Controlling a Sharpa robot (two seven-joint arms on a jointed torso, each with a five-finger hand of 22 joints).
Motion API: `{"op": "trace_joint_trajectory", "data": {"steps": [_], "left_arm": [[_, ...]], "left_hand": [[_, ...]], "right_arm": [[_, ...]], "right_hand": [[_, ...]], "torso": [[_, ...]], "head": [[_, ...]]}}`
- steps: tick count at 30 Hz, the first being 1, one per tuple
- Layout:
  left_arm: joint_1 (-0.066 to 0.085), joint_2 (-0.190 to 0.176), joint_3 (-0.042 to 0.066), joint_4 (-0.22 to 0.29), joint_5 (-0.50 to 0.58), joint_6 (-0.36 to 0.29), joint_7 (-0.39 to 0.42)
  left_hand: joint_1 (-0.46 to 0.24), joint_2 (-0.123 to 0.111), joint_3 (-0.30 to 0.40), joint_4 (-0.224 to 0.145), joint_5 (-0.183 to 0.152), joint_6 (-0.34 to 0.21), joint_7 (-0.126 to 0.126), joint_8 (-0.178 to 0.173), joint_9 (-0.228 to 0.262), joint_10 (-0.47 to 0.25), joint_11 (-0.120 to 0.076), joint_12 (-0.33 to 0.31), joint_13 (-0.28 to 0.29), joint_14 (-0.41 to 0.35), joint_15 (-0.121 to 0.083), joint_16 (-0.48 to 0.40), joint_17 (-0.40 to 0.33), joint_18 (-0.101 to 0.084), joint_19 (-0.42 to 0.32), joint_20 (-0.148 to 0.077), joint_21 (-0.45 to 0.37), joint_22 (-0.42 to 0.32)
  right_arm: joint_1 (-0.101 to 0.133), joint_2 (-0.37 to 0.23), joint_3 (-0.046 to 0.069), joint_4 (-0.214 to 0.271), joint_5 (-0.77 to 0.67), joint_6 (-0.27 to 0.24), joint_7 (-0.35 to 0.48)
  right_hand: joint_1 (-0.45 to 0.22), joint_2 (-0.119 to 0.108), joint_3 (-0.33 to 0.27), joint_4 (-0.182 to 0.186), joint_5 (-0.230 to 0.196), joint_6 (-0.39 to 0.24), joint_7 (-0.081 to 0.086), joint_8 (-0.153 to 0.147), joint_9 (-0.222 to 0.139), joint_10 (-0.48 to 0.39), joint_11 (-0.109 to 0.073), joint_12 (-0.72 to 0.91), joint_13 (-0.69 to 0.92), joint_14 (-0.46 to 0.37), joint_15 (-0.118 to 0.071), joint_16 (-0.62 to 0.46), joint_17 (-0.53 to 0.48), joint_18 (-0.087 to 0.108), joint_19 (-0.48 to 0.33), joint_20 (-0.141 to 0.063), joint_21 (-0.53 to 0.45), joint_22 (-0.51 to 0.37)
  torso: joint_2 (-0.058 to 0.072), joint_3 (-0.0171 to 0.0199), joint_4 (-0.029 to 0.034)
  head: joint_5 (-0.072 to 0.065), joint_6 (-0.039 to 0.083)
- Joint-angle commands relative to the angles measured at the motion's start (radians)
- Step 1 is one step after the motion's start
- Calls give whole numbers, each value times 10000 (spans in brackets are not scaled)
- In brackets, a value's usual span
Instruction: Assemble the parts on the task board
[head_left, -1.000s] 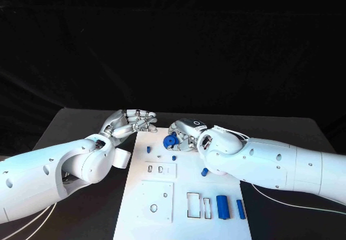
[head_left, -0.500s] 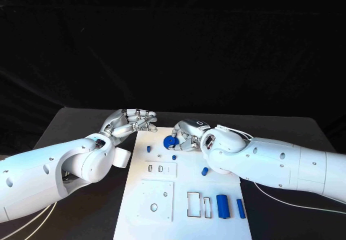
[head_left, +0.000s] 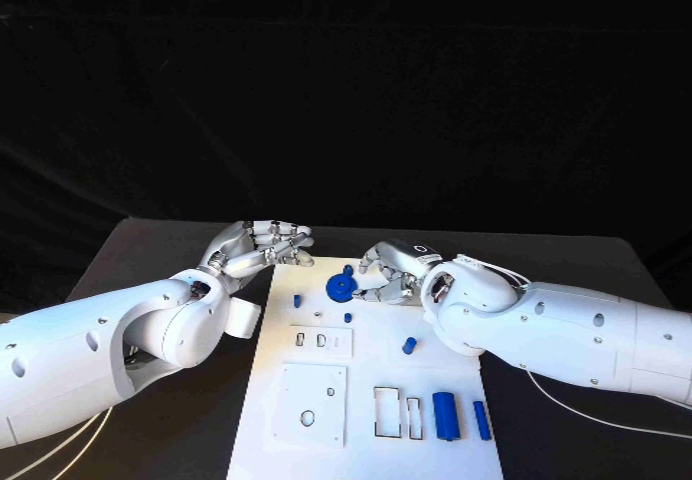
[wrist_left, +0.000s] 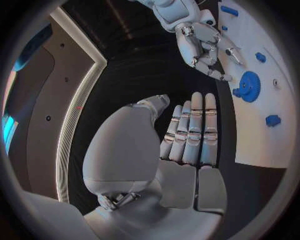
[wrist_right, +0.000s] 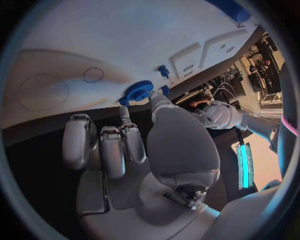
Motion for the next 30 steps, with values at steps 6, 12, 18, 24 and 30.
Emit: {"op": "trace_joint_trajectory", "data": {"steps": [6, 12, 18, 24, 30], "left_arm": [[7, 29, 6, -77, 9, 173, 67], [4, 68, 4, -187, 9, 184, 79], [-2, 147, 2, -284, 9, 223, 93], [-8, 199, -5, -372, 9, 248, 94], [-13, 231, -11, -425, 9, 271, 94]], "left_hand": [[-61, 57, 58, 8, -61, -8, 51, -68, -10, -10, 25, -44, 1, -86, 7, 34, 9, 17, -73, -22, 36, 10], [-70, 58, 66, -4, -62, -11, 56, -78, -13, -19, 29, -48, -1, -96, 10, 34, 29, 16, -85, -21, 51, 16], [-70, 58, 66, -4, -62, -11, 56, -78, -13, -19, 29, -48, -1, -96, 10, 34, 29, 16, -85, -21, 51, 16], [-70, 58, 66, -4, -62, -11, 56, -78, -13, -19, 29, -48, -1, -96, 10, 34, 29, 16, -85, -21, 51, 16], [-70, 58, 66, -4, -62, -11, 56, -78, -13, -19, 29, -48, -1, -96, 10, 34, 29, 16, -85, -21, 51, 16]], "right_arm": [[169, -1668, 9, 1248, 1518, -784, 1184], [314, -2920, 7, 1502, 2748, -195, 2141], [263, -3778, -34, 1028, 3322, 213, 3073], [97, -4090, -60, 653, 3534, 380, 3450], [-99, -4019, -81, 386, 3638, 468, 3540]], "right_hand": [[962, -66, 547, -93, 18, 235, -35, -22, 9, 42, -57, 37, 985, 889, -105, -7, 1704, -63, -53, -66, -119, -117], [1786, -413, 968, -297, 7, 251, -4, -88, -42, -86, -40, -84, 861, 851, -96, -52, 1536, -9, -216, -65, -372, -320], [2007, -585, 1043, -350, -2, 220, 17, -127, -67, -146, -21, -139, 803, 850, -83, -56, 1539, -4, -245, -55, -419, -337], [2045, -675, 1013, -355, -8, 179, 28, -153, -79, -169, -11, -159, 781, 850, -74, -57, 1539, -3, -250, -49, -429, -337], [2050, -692, 1005, -355, -9, 174, 29, -156, -80, -158, -10, -147, 796, 851, -72, -57, 1544, -2, -254, -48, -436, -343]], "torso": [[-39, 24, -31], [-95, 76, -139], [-123, 121, -203], [-133, 197, -233], [-129, 213, -212]], "head": [[-50, 58], [-197, 49], [-380, 49], [-449, -3], [-434, -24]]}}
